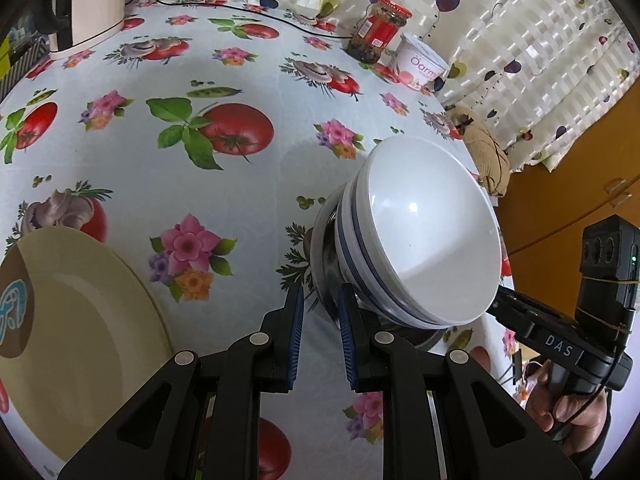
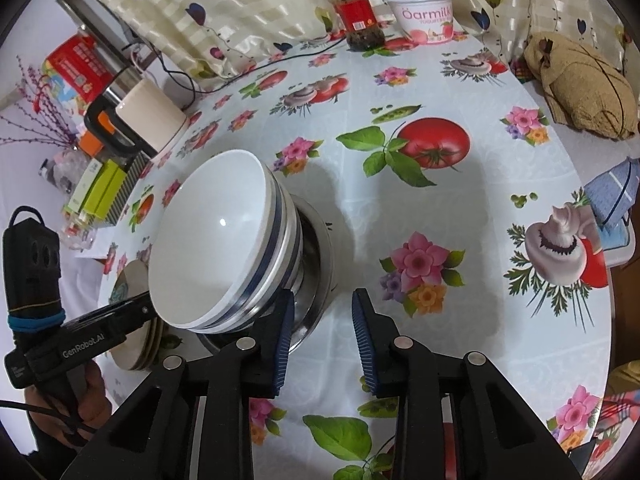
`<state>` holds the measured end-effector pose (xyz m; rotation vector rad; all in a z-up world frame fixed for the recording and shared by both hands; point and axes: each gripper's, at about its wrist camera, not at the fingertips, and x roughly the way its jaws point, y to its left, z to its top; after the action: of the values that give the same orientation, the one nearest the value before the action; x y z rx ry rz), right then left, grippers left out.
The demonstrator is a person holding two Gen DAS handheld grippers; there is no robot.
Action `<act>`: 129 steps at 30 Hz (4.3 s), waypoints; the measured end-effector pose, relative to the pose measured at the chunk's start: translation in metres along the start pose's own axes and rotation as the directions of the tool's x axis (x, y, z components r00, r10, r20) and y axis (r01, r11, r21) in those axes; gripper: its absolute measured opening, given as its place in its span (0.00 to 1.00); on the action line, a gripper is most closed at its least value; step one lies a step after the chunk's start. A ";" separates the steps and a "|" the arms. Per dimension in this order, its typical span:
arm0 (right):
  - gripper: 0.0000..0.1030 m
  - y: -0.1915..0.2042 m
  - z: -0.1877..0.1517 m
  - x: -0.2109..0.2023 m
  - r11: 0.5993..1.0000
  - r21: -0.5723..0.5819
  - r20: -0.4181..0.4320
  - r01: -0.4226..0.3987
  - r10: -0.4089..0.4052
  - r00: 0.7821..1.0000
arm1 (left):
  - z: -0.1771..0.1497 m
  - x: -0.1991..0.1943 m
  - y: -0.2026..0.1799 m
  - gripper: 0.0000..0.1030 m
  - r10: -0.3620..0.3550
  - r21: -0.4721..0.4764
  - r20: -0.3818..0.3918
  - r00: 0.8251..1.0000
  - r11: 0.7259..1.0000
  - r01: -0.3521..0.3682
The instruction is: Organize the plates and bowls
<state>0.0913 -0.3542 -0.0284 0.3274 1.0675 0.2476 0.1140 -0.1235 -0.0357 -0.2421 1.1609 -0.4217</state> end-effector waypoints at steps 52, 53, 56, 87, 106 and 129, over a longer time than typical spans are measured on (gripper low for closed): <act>0.14 0.010 0.002 0.000 1.000 -0.018 0.017 -0.024 0.024 1.000 | 0.002 -0.008 0.001 0.12 -0.043 -0.011 0.038 0.998 0.999 0.044; 0.14 0.011 0.002 -0.001 0.999 -0.021 0.019 -0.024 0.024 1.000 | 0.002 -0.010 0.001 0.12 -0.041 -0.010 0.041 0.998 0.999 0.042; 0.14 0.016 0.003 -0.004 0.999 -0.030 0.026 -0.025 0.026 0.999 | 0.002 -0.017 0.001 0.12 -0.037 -0.007 0.053 0.998 0.999 0.037; 0.14 0.108 0.008 -0.003 0.976 -0.202 0.015 -0.086 0.091 0.996 | -0.017 -0.093 0.058 0.12 0.056 -0.110 0.163 0.985 0.993 -0.038; 0.13 0.164 -0.003 0.031 0.946 -0.290 -0.068 -0.145 0.131 0.989 | -0.045 -0.119 0.110 0.12 0.142 -0.217 0.182 0.973 0.971 -0.101; 0.13 0.209 -0.021 0.074 0.919 -0.354 -0.172 -0.176 0.121 0.978 | -0.069 -0.126 0.154 0.12 0.195 -0.303 0.164 0.967 0.943 -0.139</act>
<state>0.0984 -0.1321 -0.0186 0.0517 1.1165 0.6085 0.0385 0.0726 -0.0187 -0.4265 1.0403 -0.0722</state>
